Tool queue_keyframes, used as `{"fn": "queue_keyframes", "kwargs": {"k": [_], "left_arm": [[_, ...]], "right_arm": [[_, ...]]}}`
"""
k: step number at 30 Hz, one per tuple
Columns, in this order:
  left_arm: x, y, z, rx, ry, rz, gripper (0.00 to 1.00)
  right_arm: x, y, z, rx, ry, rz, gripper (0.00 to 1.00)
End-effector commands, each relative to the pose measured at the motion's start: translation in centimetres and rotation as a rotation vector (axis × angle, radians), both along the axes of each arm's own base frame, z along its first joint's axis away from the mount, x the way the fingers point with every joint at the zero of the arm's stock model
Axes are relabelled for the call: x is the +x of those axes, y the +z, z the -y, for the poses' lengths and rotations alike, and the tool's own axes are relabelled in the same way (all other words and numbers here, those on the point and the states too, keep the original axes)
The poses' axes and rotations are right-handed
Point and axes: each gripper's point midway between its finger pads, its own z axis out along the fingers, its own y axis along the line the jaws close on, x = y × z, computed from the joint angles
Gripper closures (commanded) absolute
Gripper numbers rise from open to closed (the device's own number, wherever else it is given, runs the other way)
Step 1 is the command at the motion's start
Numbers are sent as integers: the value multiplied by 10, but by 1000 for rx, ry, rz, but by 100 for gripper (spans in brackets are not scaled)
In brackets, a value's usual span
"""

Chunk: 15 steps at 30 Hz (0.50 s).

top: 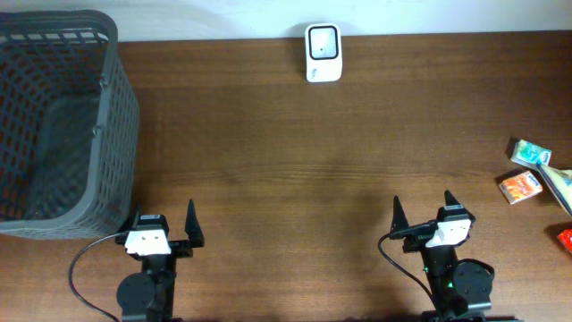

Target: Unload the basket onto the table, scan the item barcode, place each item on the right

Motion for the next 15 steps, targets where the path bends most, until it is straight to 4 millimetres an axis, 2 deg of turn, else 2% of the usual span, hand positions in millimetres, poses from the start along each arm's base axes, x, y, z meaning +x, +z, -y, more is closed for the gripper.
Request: {"fn": "queue_keyframes", "kwargs": {"k": [1,9,15], "left_arm": [[0,-3,0,-6,-1,-1,1],[0,-3,-1,-6,3,0,1],[0,7,-4,-4,22,41,1]], "right_arm": [[0,-3,1,-2,-1,-4,2],[0,-3,1,-2,-1,-4,2],[0,-3,1,-2,-1,-4,2]]}}
